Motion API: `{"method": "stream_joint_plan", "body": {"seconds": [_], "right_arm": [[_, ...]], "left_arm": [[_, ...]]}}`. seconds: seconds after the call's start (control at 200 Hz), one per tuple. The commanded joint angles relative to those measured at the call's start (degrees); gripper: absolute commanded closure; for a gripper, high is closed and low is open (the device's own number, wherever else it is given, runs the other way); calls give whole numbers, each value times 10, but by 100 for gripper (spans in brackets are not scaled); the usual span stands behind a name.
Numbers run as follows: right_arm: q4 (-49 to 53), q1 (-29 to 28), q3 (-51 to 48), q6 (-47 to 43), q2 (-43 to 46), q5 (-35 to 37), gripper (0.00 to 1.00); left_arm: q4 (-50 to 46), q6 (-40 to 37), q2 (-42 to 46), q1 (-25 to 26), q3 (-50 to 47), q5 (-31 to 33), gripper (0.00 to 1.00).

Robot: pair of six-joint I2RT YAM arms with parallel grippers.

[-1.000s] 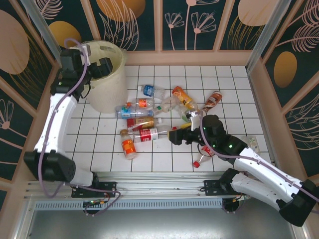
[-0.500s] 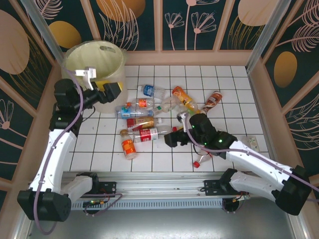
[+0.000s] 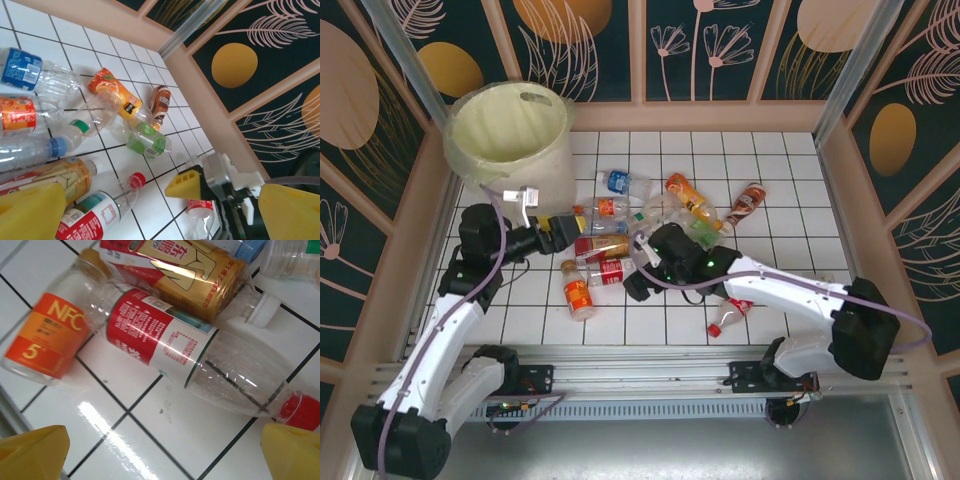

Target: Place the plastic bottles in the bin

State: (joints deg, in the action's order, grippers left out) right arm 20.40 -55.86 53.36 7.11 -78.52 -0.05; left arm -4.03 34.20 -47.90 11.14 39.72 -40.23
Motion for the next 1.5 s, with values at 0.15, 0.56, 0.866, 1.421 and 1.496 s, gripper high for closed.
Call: {"method": "stream_joint_plan", "body": {"seconds": [0.15, 0.56, 0.866, 1.421, 1.496], "right_arm": [[44, -1, 67, -80, -83, 62, 1], [84, 18, 145, -146, -214, 73, 1], [115, 10, 157, -156, -241, 72, 2], [92, -32, 94, -75, -186, 14, 9], [83, -32, 94, -74, -192, 12, 10]], "left_arm": [[-30, 2, 81, 2, -62, 30, 1], [-32, -2, 116, 2, -76, 38, 1], [-36, -2, 114, 2, -78, 45, 1], [-36, 0, 111, 2, -81, 47, 2], [-36, 0, 112, 2, -81, 46, 1]]}}
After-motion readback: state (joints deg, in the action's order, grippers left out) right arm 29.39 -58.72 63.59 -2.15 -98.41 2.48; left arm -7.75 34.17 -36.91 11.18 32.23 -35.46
